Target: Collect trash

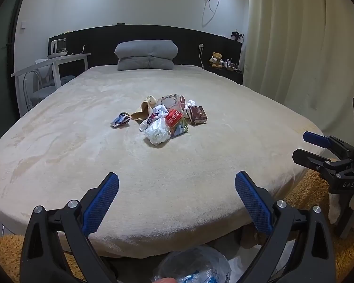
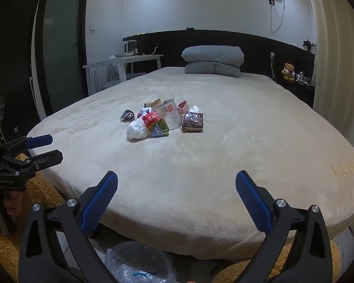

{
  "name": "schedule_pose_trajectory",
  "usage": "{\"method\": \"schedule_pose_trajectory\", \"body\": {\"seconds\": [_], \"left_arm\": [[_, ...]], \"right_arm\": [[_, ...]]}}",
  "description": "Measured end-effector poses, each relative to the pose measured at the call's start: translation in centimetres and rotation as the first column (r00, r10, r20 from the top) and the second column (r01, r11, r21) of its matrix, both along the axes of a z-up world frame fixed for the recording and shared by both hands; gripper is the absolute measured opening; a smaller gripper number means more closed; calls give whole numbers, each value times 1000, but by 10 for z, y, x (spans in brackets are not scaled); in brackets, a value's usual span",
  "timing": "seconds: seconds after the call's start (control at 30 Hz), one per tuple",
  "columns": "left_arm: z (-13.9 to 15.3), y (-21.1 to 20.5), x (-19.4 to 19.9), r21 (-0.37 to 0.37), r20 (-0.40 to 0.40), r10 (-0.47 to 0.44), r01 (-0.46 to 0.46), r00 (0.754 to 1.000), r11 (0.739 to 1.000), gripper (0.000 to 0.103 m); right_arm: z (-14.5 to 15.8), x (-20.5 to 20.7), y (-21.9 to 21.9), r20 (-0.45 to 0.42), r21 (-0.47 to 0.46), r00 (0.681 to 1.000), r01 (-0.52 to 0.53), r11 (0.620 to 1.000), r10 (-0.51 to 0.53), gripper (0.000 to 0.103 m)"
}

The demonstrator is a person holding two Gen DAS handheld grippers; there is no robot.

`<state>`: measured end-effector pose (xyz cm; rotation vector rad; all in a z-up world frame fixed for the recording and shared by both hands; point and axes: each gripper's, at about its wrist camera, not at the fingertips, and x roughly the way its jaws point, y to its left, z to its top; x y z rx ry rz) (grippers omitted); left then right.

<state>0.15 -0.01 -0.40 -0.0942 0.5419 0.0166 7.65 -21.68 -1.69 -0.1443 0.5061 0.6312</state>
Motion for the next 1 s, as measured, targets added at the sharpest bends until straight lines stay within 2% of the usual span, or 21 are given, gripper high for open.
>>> {"method": "schedule_pose_trajectory", "body": {"seconds": [0.3, 0.43, 1.0], "left_arm": [[1, -1, 0, 1, 0, -1, 1, 1000, 1000, 97], [2, -4, -1, -5, 10, -32, 32, 999, 999, 97], [4, -2, -3, -17, 21, -27, 28, 999, 999, 97]], "right_arm": [[0, 0, 1, 0, -5, 1000, 2, 1000, -2, 99], [-1, 0, 2, 1, -7, 1000, 3, 1000, -3, 99], [-1, 0, 3, 4, -12, 1000, 2, 1000, -2, 99]]}}
